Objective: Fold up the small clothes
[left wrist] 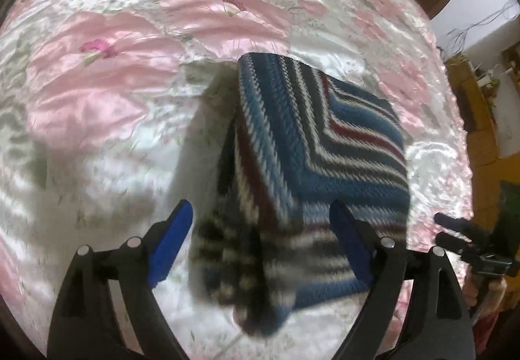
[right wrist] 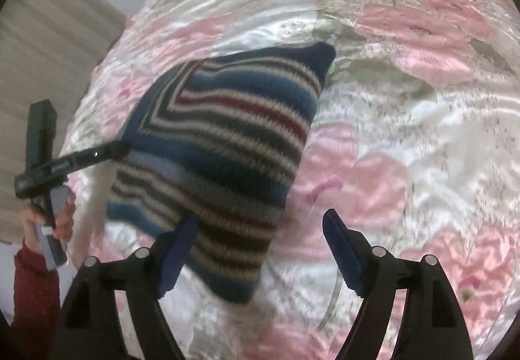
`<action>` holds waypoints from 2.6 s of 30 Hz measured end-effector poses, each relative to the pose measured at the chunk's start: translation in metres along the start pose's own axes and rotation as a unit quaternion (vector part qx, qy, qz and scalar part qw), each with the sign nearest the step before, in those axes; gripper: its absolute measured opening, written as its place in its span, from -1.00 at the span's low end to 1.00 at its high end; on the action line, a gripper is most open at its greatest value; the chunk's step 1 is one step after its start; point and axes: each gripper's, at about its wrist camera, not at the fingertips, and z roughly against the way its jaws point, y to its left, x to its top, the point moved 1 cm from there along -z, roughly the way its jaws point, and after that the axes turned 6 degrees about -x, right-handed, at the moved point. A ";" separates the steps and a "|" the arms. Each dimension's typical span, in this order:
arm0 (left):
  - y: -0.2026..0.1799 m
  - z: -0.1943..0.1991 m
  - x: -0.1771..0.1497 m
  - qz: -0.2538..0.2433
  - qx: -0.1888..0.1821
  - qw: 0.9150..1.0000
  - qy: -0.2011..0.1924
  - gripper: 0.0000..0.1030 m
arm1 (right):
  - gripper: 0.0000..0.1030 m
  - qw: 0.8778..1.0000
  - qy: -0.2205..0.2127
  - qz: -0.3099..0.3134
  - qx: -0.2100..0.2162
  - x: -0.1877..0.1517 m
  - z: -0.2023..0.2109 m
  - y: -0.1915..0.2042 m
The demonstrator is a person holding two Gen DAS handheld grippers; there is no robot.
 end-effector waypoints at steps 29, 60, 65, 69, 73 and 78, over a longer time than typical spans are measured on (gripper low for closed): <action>0.008 -0.069 0.022 -0.017 -0.048 0.998 0.048 0.21 | 0.68 0.982 0.050 -0.103 0.147 0.027 -0.103 -0.017; -0.179 -0.024 -0.125 -0.088 -0.145 0.985 -0.003 -0.30 | -0.18 0.990 -0.036 -0.046 0.127 -0.116 0.080 -0.116; -0.195 -0.058 -0.179 -0.061 -0.166 0.984 0.035 -0.30 | -0.19 0.991 -0.018 -0.068 0.114 -0.164 0.079 -0.152; -0.188 -0.082 -0.200 -0.073 -0.147 0.985 0.043 -0.27 | -0.21 0.986 -0.004 -0.106 0.132 -0.210 0.055 -0.174; -0.182 -0.092 -0.208 -0.082 -0.136 0.986 0.041 -0.22 | -0.20 0.982 -0.030 -0.122 0.140 -0.228 0.048 -0.177; -0.186 -0.097 -0.205 -0.078 -0.113 0.990 0.040 -0.04 | 0.01 0.981 -0.032 -0.132 0.136 -0.227 0.041 -0.180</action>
